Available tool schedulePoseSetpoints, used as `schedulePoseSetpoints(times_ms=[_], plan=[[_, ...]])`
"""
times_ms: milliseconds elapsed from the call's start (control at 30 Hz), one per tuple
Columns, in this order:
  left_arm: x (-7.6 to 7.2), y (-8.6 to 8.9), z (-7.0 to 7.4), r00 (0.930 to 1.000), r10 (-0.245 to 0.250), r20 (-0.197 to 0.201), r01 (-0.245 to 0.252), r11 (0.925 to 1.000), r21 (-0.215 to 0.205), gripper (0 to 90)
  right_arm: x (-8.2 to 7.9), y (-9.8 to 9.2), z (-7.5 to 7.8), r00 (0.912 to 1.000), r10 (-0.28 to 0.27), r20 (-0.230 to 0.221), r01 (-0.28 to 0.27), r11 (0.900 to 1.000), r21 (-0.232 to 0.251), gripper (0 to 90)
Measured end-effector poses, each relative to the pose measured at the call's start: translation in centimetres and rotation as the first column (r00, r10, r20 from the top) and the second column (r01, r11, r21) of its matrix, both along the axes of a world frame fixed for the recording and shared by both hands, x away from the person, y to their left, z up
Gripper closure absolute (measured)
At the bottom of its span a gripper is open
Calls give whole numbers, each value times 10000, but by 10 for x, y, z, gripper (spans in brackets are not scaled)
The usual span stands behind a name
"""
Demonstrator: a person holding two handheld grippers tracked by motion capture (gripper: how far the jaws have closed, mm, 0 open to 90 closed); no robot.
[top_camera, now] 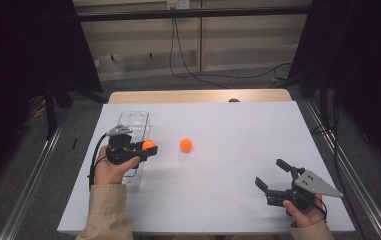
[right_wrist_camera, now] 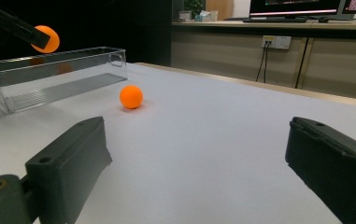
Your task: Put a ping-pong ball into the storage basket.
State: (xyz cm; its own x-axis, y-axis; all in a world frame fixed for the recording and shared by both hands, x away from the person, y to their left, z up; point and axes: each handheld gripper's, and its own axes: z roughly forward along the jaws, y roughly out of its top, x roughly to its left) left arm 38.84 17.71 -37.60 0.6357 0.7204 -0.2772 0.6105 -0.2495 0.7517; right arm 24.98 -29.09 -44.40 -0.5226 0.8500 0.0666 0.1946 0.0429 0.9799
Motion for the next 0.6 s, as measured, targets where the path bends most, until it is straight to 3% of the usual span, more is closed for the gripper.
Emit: schedulePoseSetpoints(times_ms=[600], plan=[[1,8,0,9996,288,54,-288,9996,-55,509,0,0,0,10000,9,12,-9,10000,2,50]])
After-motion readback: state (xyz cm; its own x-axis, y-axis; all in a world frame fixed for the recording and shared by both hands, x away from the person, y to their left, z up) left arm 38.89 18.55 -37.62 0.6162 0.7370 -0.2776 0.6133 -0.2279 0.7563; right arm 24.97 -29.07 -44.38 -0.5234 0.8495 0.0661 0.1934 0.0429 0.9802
